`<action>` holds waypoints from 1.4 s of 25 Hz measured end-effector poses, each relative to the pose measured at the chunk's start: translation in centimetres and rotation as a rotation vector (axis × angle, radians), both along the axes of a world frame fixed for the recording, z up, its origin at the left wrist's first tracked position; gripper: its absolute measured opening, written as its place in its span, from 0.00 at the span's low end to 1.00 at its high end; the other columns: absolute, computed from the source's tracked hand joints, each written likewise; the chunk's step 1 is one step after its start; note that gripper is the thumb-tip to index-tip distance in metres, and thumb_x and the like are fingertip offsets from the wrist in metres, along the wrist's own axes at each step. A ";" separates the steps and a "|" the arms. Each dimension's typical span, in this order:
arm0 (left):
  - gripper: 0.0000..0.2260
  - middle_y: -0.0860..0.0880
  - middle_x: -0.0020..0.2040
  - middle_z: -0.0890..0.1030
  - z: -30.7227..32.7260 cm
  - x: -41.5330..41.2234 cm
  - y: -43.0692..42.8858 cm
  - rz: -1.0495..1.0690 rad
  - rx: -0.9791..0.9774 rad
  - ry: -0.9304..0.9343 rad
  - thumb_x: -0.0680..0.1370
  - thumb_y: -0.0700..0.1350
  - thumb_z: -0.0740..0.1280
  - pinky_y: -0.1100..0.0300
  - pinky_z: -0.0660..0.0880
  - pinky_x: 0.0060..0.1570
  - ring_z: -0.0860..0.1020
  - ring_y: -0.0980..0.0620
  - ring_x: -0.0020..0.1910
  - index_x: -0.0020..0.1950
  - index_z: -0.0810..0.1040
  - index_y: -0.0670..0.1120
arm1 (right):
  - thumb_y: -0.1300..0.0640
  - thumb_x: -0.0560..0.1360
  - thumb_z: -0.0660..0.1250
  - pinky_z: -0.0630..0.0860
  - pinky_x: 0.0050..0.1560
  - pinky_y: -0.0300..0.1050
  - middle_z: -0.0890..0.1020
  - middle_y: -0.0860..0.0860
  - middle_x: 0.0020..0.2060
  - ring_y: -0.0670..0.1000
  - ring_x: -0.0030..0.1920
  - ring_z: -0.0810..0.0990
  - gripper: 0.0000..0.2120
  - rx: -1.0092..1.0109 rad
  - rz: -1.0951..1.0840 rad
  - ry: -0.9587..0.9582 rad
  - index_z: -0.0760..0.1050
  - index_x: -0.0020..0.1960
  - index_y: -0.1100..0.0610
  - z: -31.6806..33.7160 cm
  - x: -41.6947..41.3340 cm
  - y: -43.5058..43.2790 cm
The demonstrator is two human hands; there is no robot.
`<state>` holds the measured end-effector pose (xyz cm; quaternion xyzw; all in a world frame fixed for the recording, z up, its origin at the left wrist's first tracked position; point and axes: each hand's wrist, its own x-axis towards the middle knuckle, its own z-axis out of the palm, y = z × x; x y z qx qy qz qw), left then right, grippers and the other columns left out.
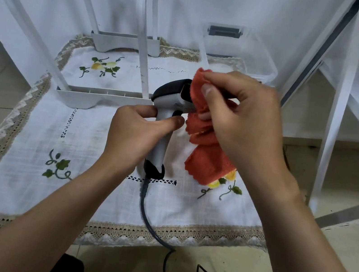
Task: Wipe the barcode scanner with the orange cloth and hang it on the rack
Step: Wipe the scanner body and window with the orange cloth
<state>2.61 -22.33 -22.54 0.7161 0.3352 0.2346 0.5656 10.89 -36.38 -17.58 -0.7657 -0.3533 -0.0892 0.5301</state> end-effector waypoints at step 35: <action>0.05 0.59 0.37 0.87 0.9 -0.5 -1.2 -0.003 0.045 -0.057 0.67 0.53 0.79 0.51 0.84 0.49 0.85 0.59 0.38 0.36 0.84 0.58 | 0.59 0.76 0.76 0.76 0.20 0.40 0.82 0.44 0.23 0.46 0.19 0.79 0.05 -0.025 -0.074 0.237 0.86 0.43 0.51 1.5 -1.2 -0.2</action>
